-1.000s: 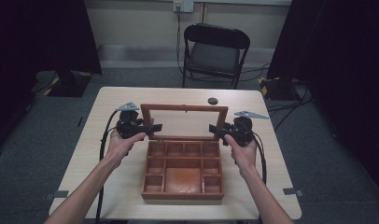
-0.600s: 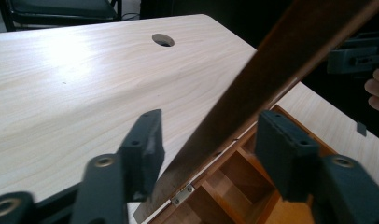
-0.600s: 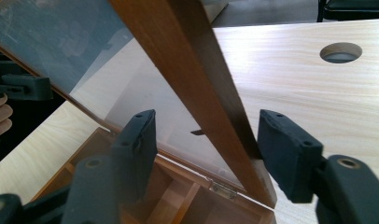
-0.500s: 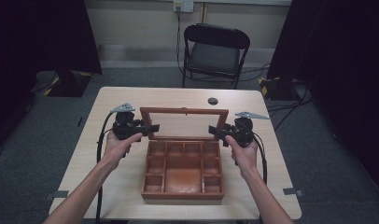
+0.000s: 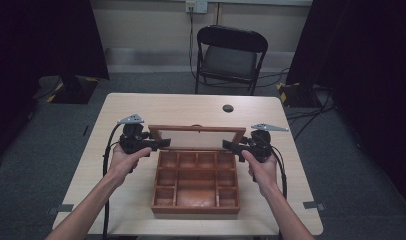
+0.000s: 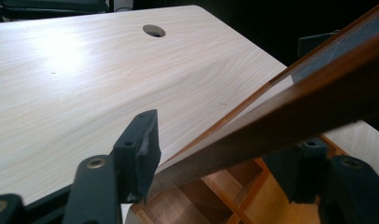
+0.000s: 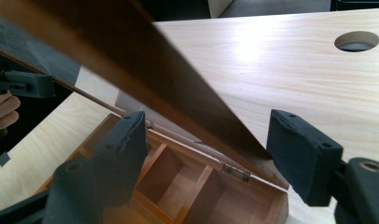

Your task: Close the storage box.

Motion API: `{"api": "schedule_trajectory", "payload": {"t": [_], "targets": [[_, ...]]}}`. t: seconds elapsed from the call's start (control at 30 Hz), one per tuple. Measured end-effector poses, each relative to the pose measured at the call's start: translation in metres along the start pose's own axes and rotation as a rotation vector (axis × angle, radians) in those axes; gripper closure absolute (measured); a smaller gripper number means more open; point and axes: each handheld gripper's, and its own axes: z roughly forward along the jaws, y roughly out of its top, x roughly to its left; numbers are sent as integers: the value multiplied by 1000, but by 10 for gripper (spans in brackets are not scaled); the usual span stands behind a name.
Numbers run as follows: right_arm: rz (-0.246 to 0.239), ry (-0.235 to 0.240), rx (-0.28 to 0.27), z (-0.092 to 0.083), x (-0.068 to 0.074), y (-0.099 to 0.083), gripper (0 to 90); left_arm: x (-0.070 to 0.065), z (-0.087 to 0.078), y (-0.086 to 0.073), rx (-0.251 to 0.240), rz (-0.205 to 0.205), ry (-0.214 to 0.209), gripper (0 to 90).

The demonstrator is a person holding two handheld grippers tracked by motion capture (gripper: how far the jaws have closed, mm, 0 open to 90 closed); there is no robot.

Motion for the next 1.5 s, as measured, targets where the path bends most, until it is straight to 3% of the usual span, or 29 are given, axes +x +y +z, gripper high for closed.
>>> {"api": "schedule_trajectory", "payload": {"t": [0.43,0.6,0.8,1.13,1.23,1.5], "targets": [[-33,-24,23,-6,6,-7,237,-4,-1,-9,26,9,3,318],[-14,-23,48,-7,7,-11,229,-6,0,-12,40,0,0,274],[-8,-35,91,-5,9,-18,214,-8,-2,-16,79,18,-1,231],[3,-34,101,-1,16,-24,218,-3,-10,-22,70,14,26,218],[6,-22,101,5,18,-23,210,1,-18,-25,57,-1,23,211],[6,-18,121,9,16,-24,209,-1,-25,-29,48,8,22,198]]}}
